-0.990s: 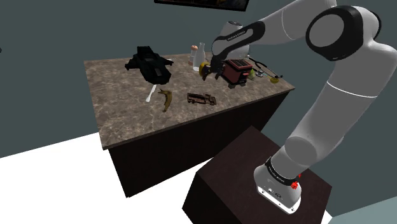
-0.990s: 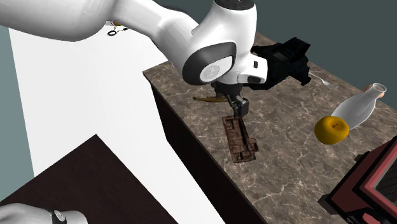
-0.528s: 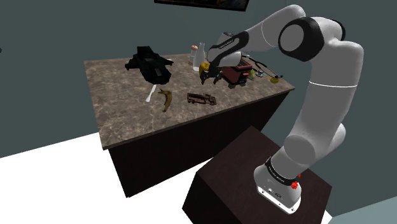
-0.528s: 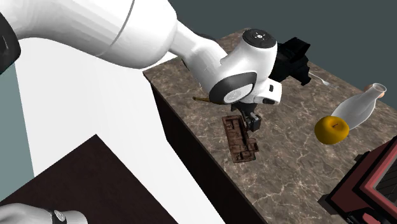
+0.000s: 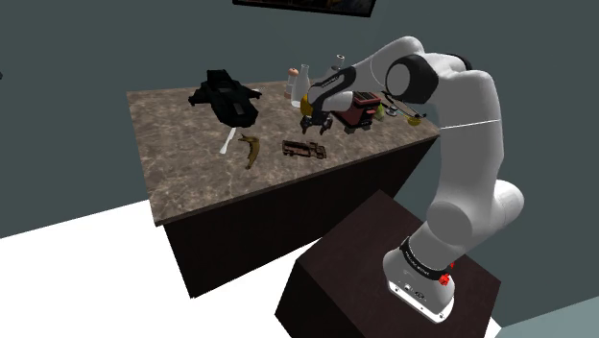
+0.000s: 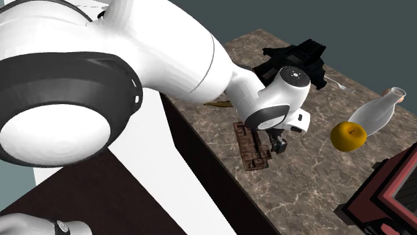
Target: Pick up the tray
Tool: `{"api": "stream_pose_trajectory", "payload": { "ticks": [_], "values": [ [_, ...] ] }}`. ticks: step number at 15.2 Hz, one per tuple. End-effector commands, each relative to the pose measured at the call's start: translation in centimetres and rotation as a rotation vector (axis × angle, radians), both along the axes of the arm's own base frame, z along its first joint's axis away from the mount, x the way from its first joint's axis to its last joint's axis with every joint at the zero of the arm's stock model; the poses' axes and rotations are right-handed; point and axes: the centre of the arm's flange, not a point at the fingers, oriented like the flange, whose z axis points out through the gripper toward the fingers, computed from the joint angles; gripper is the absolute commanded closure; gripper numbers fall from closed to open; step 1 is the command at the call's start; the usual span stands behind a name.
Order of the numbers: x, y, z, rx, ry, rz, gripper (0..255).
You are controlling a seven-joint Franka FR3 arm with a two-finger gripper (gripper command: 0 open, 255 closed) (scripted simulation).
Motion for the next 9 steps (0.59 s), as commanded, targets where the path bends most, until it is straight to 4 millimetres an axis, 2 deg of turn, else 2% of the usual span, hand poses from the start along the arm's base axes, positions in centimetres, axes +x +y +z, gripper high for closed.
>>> {"api": "stream_pose_trajectory", "payload": {
  "ticks": [1, 3, 9],
  "values": [
    [0.6, -1.6, -2.1, 0.006, 0.005, -0.029, 0],
    [1.2, -2.9, -4.0, 0.010, 0.009, -0.055, 0],
    [1.2, -2.9, -7.1, 0.010, 0.009, -0.055, 0]
  ]
}}
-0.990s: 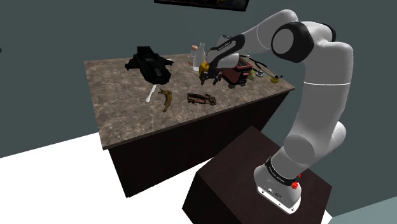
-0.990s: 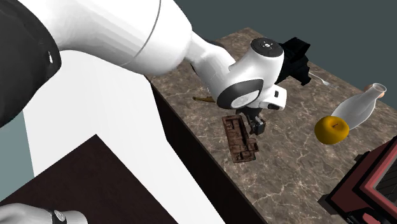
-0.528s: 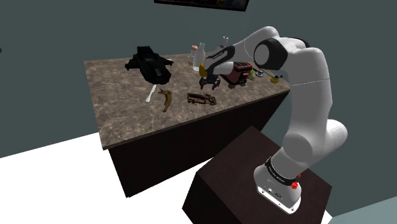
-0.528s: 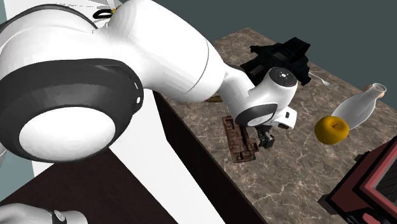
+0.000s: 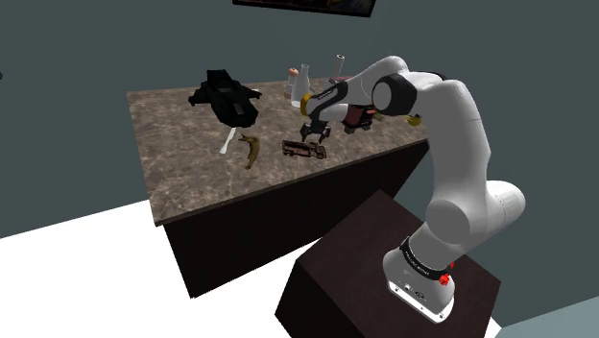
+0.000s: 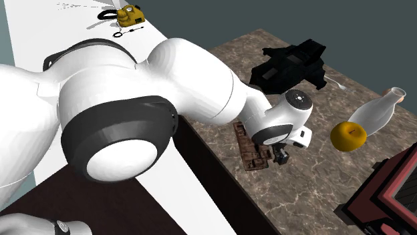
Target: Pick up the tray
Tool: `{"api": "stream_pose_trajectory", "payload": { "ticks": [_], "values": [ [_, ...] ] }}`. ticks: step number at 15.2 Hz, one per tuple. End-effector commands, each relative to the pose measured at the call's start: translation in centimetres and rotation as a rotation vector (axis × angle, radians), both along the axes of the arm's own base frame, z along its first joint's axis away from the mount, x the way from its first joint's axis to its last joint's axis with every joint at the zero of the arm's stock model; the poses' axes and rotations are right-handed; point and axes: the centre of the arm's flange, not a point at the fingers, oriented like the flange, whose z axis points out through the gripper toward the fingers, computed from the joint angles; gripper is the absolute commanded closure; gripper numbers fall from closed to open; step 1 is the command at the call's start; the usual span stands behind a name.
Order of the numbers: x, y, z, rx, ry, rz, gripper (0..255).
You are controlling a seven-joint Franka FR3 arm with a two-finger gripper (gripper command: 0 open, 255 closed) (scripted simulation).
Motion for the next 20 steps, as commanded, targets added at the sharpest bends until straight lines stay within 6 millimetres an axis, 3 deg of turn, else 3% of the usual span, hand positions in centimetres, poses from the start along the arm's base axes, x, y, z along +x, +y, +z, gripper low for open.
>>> {"api": "stream_pose_trajectory", "payload": {
  "ticks": [1, 3, 4, 13, 20],
  "values": [
    [0.0, 0.0, -1.1, 0.000, 0.000, 0.000, 0],
    [0.0, 0.0, -1.4, 0.000, 0.000, 0.000, 0],
    [0.0, 0.0, -1.4, 0.000, 0.000, 0.000, 255],
    [0.0, 0.0, -1.4, 0.000, 0.000, 0.000, 255],
    [0.0, 0.0, 2.3, 0.000, 0.000, 0.000, 255]
  ]
}}
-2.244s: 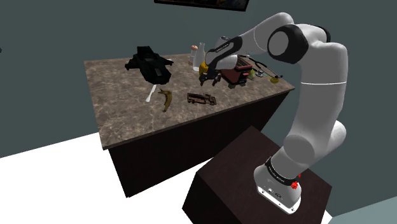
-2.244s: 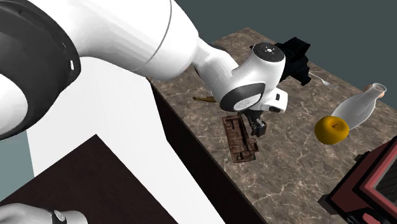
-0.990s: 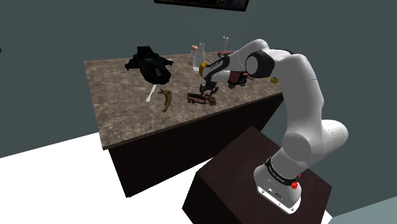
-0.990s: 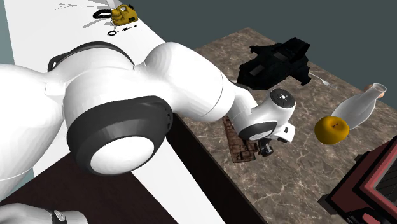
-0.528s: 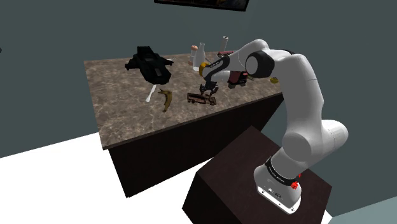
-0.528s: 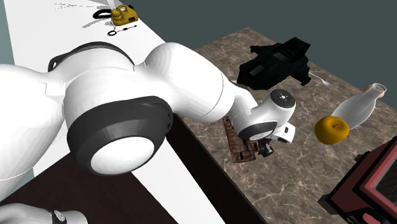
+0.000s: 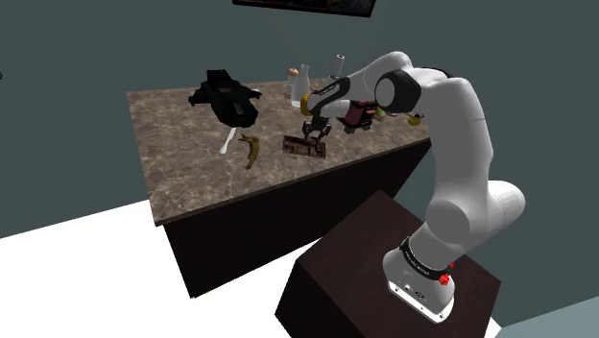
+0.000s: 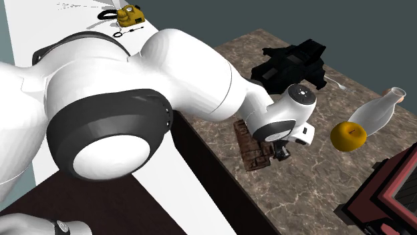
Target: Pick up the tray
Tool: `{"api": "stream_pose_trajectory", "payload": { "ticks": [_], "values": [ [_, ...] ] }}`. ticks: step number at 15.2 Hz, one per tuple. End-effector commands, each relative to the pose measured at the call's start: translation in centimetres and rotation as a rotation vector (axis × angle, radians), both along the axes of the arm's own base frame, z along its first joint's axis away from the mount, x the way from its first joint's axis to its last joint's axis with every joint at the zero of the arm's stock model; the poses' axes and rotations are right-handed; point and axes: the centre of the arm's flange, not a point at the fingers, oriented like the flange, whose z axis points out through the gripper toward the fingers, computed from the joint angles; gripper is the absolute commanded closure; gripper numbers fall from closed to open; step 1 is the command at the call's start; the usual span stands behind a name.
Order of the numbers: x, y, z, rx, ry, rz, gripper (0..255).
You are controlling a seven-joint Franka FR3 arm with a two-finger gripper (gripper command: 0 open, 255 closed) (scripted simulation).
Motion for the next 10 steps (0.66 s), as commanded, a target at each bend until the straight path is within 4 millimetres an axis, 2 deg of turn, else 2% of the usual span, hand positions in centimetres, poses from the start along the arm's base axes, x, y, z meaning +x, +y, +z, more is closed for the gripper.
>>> {"api": "stream_pose_trajectory", "payload": {
  "ticks": [1, 8, 10],
  "values": [
    [0.0, 0.0, 1.0, 0.000, 0.000, 0.000, 255],
    [0.0, 0.0, 4.7, 0.000, 0.000, 0.000, 255],
    [0.0, 0.0, 4.7, 0.000, 0.000, 0.000, 255]
  ]
}}
